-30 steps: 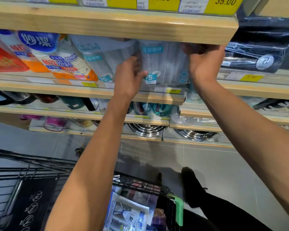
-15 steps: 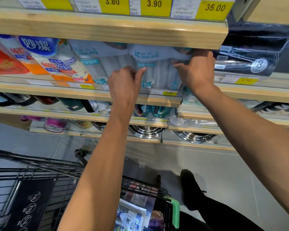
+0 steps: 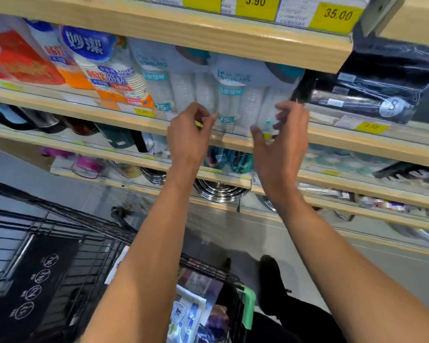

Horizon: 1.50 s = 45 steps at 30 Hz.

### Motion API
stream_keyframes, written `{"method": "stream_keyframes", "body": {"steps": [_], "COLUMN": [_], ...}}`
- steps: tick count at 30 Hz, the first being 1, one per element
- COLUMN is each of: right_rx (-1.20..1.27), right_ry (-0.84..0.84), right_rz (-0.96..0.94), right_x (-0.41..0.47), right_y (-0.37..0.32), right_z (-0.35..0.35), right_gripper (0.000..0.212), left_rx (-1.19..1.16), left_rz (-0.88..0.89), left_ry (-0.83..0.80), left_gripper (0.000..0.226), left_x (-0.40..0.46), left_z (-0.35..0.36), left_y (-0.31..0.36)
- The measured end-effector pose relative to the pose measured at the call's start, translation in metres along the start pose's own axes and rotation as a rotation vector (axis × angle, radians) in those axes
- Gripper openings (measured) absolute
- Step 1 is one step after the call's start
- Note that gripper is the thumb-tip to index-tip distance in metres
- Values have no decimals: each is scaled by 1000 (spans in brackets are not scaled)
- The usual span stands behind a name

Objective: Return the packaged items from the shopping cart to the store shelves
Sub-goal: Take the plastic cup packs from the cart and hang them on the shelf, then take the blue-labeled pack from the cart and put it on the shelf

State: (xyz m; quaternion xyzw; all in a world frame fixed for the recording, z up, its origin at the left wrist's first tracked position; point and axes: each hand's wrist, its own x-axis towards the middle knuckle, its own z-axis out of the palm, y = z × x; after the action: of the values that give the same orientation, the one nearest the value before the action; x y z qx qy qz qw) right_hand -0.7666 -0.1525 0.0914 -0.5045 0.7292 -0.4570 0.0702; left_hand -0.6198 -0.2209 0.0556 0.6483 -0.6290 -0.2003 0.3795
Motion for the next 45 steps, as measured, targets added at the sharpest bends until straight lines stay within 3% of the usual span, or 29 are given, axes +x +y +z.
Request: {"method": "stream_keyframes", "body": {"steps": [5,10,15,18,20,23,26,29,32,40,42,45], "right_rx": [38,-46,35,-24,-188,-428,-688,-893,-872,-580,-555,-540], "right_ry": [-419,-849,-1117,-1305,-1413,-1682,-1894,-1936,-1888,-1719,-1710,-1707], "right_rz": [-67,-82,-88,-137,-207,-431,-627,-763,-831,-831,-846,-866], "right_x": [-75,-155,-233,-278,-300,-328,-337,-329,-315,-294,-292,-281], "right_y": [12,3,-15,-10,7,28,55,87,110,141,149,164], "right_z": [32,55,57,53,52,42,20,-2,-23,-51,-56,-67], "right_gripper": [25,11,6,6,16,22,22,35,34,35,28,13], "left_rx": [-59,-20,-20,-147,-143,27,-24,-154,-93,254,288,308], "left_rz": [-138,-397,-642,-855,-996,-1139,-1225,-1306,-1315,-1394,-1369,-1356], "left_ry": [-12,50,134,147,90,-203,-466,-647,-734,-471,-466,-420], "left_gripper": [27,30,31,32,29,14,4,16,30,45,52,46], "left_x": [-52,-129,-218,-281,-323,-394,-460,-501,-522,-521,-526,-535], "left_z": [-25,-76,-121,-138,-141,-138,-116,-92,-64,-14,-7,13], "left_y": [-44,-103,-146,-166,-174,-168,-144,-112,-80,-28,-17,3]}}
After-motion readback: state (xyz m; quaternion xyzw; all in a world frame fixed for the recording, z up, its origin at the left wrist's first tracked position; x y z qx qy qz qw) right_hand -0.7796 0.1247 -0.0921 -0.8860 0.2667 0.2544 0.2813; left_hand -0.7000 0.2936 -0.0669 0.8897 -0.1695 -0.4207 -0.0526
